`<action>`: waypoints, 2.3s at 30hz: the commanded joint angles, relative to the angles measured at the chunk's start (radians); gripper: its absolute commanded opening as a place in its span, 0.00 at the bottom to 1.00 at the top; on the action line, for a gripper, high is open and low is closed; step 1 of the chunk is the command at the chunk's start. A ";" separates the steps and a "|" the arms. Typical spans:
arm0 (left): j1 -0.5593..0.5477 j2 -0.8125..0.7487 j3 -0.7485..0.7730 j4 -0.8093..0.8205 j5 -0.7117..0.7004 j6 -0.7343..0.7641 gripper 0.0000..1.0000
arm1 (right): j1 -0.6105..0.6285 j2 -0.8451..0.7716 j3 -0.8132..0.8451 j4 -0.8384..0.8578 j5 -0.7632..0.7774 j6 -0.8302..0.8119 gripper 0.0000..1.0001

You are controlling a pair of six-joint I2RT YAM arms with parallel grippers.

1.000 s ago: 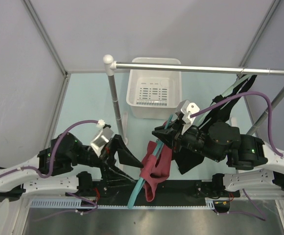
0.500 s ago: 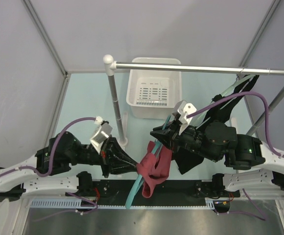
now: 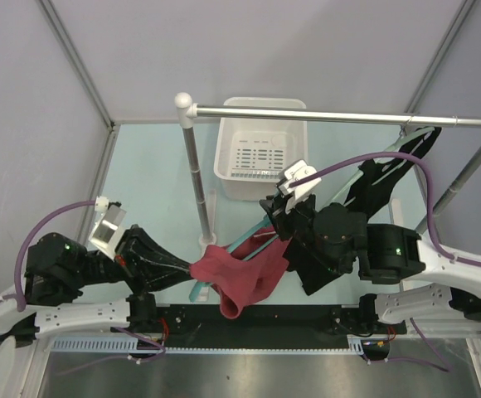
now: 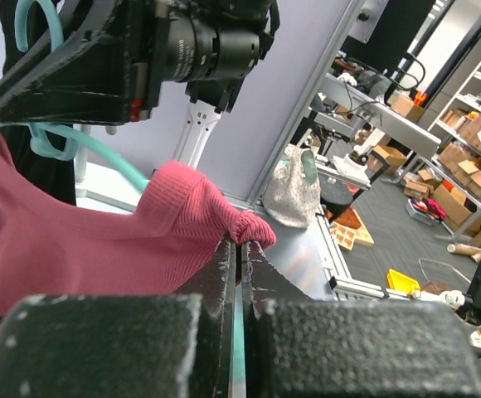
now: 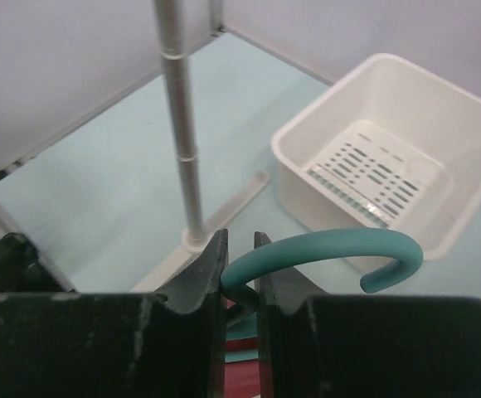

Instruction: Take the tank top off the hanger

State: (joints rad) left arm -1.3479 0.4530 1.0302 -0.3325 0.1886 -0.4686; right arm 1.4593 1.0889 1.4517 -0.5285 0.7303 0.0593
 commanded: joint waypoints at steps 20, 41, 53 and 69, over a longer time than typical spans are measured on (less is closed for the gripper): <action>-0.003 -0.149 -0.120 -0.022 -0.265 -0.050 0.00 | -0.014 -0.311 -0.143 0.295 0.204 0.247 0.00; 0.073 0.558 0.186 -0.277 -0.494 0.026 0.00 | -0.011 -0.328 -0.071 0.256 -0.210 0.381 0.00; 0.066 0.466 -0.367 0.038 -0.253 -0.274 0.90 | -0.011 -0.403 -0.059 0.208 -0.150 0.313 0.00; -0.022 1.036 -0.242 -0.025 -0.535 -0.496 0.99 | -0.013 -0.460 -0.089 0.186 -0.155 0.320 0.00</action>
State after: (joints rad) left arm -1.3502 1.3643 0.7136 -0.3397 -0.2562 -0.8684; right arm 1.4467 0.6682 1.3682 -0.3603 0.5636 0.3656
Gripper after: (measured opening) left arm 0.994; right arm 0.182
